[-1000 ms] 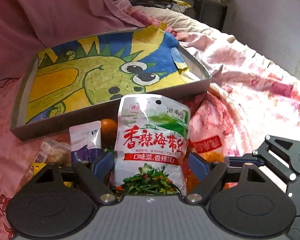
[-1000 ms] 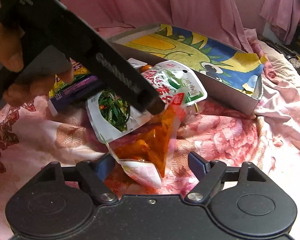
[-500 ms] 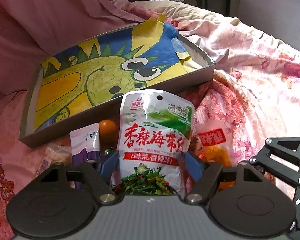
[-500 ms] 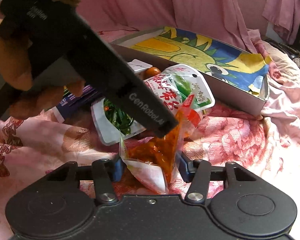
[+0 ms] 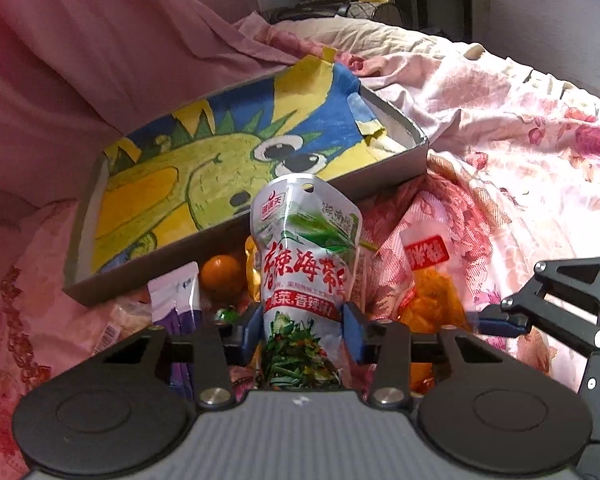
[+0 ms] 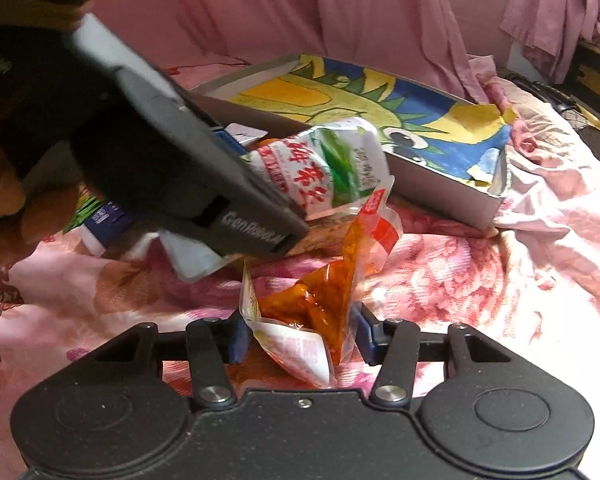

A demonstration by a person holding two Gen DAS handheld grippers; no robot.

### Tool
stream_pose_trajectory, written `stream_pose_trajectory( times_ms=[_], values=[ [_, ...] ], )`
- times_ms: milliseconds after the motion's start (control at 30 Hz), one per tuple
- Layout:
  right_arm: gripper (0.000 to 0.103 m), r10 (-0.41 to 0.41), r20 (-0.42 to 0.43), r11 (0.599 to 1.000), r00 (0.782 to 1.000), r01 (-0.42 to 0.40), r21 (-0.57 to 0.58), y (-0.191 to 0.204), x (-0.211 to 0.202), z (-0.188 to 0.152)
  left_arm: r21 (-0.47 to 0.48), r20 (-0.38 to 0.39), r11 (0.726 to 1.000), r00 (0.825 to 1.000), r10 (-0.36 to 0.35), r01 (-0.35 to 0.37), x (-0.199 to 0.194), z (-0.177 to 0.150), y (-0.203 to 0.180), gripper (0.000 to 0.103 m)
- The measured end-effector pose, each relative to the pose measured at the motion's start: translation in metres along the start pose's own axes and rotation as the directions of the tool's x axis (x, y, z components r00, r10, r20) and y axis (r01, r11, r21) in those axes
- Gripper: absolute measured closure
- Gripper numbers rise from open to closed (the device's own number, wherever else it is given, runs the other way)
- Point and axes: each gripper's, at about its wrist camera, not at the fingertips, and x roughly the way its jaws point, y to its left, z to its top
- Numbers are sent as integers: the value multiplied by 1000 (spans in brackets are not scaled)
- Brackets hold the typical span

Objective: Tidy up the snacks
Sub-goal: 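Grasp the white seaweed pouch with the left tool while the right tool grasps the orange chili pouch, then carry both pouches over the dinosaur tray with the left and right tools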

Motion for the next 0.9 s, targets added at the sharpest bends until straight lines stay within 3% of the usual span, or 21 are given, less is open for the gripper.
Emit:
stream_pose_trajectory(
  times_ms=[100, 233, 333, 433, 667, 900],
  values=[
    [50, -21, 13, 1000, 1000, 21, 12, -4, -2, 1, 24, 57, 999, 998, 34, -36, -11, 1, -10, 61],
    [50, -44, 47, 999, 998, 42, 31, -9, -9, 3, -17, 126, 998, 991, 54, -53, -25, 6, -13, 61],
    [50, -60, 89, 997, 994, 56, 45, -14, -15, 5, -39, 185, 995, 978, 94, -89, -34, 13, -13, 61],
    [50, -82, 166, 994, 983, 70, 79, -23, -24, 9, -54, 265, 991, 955, 133, -123, -45, 22, -13, 61],
    [50, -237, 350, 960, 906, 165, 225, -57, -28, 28, -137, 405, 966, 878, 256, -218, -51, 49, -6, 60],
    [49, -350, 424, 915, 835, 209, 344, -89, -8, 56, -188, 407, 952, 863, 300, -242, -18, 74, 2, 60]
  ],
)
